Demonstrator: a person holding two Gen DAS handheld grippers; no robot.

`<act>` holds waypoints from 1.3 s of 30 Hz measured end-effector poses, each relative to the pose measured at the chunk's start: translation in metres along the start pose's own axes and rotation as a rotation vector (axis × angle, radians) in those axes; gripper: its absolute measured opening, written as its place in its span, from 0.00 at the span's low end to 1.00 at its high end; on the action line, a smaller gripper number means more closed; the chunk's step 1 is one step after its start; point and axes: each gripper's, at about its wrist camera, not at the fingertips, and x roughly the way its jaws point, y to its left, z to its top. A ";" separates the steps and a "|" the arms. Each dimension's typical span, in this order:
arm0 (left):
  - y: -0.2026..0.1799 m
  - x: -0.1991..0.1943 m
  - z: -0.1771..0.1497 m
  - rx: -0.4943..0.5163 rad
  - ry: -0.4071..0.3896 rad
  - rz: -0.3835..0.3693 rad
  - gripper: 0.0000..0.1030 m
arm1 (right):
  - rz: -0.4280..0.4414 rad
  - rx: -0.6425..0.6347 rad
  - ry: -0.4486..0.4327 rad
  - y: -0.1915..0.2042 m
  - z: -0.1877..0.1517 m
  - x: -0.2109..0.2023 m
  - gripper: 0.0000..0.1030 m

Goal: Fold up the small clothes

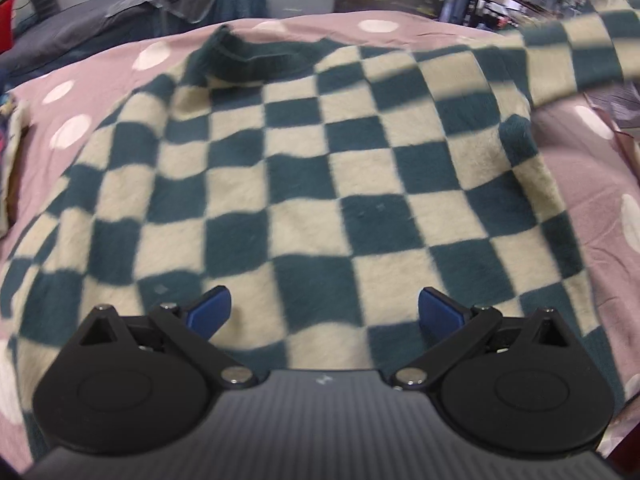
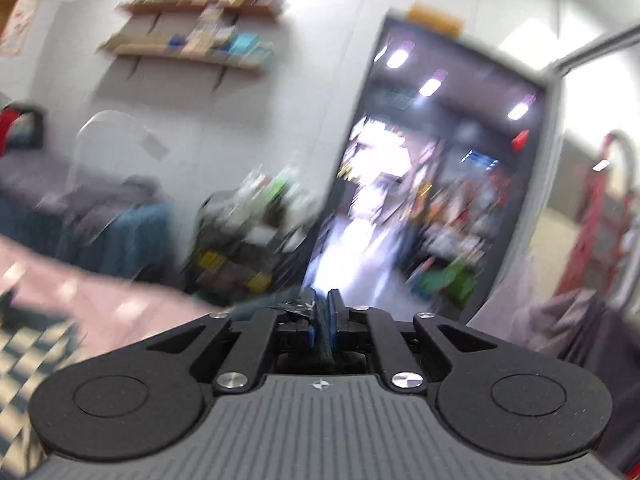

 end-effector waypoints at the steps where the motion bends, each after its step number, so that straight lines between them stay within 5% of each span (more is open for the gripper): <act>1: -0.004 0.003 0.003 0.007 0.000 -0.014 0.99 | -0.006 0.013 -0.018 -0.004 0.010 0.002 0.00; 4: -0.019 0.013 0.009 0.026 -0.001 -0.055 0.99 | 0.105 0.004 0.003 0.012 0.015 0.014 0.00; 7: -0.029 0.019 0.009 0.053 0.008 -0.046 0.99 | 0.285 0.039 0.091 0.043 -0.014 0.031 0.00; 11: -0.026 0.018 0.006 0.053 0.014 -0.054 1.00 | 0.401 0.163 0.242 0.077 -0.072 0.045 0.36; 14: -0.022 0.018 0.009 0.034 0.012 -0.054 1.00 | 0.398 0.214 0.345 0.088 -0.117 0.042 0.40; 20: -0.037 0.017 0.016 0.076 0.007 -0.072 1.00 | 0.243 0.202 0.488 0.073 -0.172 0.009 0.44; 22: -0.046 0.017 0.017 0.094 0.007 -0.078 1.00 | 0.219 0.186 0.523 0.067 -0.180 0.000 0.68; 23: -0.050 0.018 0.017 0.100 0.008 -0.083 1.00 | 0.203 0.185 0.538 0.064 -0.185 -0.002 0.87; 24: -0.053 0.019 0.017 0.102 0.011 -0.093 1.00 | 0.195 0.202 0.543 0.060 -0.190 -0.001 0.92; 32: -0.069 0.019 0.009 0.140 0.036 -0.108 1.00 | 0.238 0.325 0.597 0.041 -0.218 0.033 0.89; 34: -0.066 0.018 0.008 0.127 0.038 -0.104 1.00 | 0.262 0.373 0.621 0.035 -0.227 0.038 0.32; 35: -0.064 0.018 0.008 0.123 0.041 -0.100 1.00 | 0.275 0.401 0.614 0.032 -0.228 0.037 0.16; 39: -0.058 0.018 0.008 0.111 0.044 -0.094 1.00 | 0.262 0.440 0.543 0.011 -0.206 0.029 0.15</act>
